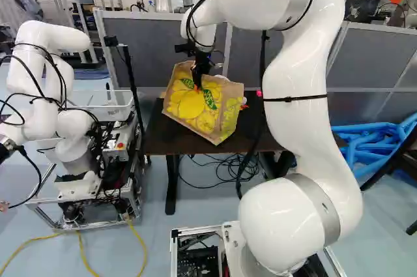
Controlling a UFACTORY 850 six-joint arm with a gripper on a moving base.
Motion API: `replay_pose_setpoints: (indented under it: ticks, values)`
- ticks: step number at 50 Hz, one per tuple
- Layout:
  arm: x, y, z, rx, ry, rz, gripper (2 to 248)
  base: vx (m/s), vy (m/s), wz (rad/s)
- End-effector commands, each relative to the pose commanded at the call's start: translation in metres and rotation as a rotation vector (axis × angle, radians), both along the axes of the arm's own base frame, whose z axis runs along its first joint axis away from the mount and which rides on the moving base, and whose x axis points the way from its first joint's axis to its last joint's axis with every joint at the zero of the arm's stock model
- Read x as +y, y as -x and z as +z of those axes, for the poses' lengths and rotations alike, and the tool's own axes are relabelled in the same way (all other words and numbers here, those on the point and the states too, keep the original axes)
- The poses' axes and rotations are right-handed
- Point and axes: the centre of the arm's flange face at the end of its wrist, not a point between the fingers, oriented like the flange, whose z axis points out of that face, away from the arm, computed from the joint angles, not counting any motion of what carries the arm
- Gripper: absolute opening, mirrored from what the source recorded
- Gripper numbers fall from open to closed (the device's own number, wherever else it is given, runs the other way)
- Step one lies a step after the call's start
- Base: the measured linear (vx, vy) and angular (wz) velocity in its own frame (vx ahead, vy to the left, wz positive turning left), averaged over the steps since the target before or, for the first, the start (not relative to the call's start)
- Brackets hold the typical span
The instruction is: Pick up the bag on the ground and place it on the table
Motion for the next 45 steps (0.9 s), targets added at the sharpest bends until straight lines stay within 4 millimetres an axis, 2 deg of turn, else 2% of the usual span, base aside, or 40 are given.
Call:
replay_pose_setpoints:
  ticks: [12,13,17,18,23,24,28,29,33,34,38,39,44,45]
  values:
    - [0.0,-0.0001,-0.0002,0.0,0.0,0.0,30,0.0,0.0,0.0]
    - [0.0,-0.0001,-0.0002,0.0,0.0,0.0,62,0.0,0.0,0.0]
    - [0.0,-0.0001,-0.0002,0.0,0.0,0.0,62,0.0,0.0,0.0]
    - [0.0,-0.0001,-0.0002,0.0,0.0,0.0,97,0.0,0.0,0.0]
    - [0.0,-0.0001,-0.0002,0.0,0.0,0.0,97,0.0,0.0,0.0]
    - [0.0,-0.0001,-0.0002,0.0,0.0,0.0,132,0.0,0.0,0.0]
    - [0.0,-0.0001,-0.0002,0.0,0.0,0.0,132,0.0,0.0,0.0]
    - [0.0,-0.0001,-0.0002,0.0,0.0,0.0,167,0.0,0.0,0.0]
    - [0.0,-0.0001,-0.0002,0.0,0.0,0.0,167,0.0,0.0,0.0]
    - [0.0,-0.0001,-0.0002,0.0,0.0,0.0,202,0.0,0.0,0.0]
    - [0.0,-0.0001,-0.0002,0.0,0.0,0.0,202,0.0,0.0,0.0]
    - [0.0,-0.0001,-0.0002,0.0,0.0,0.0,239,0.0,0.0,0.0]
    - [0.0,-0.0001,-0.0002,0.0,0.0,0.0,239,0.0,0.0,0.0]
    - [0.0,-0.0001,-0.0002,0.0,0.0,0.0,247,0.0,0.0,0.0]
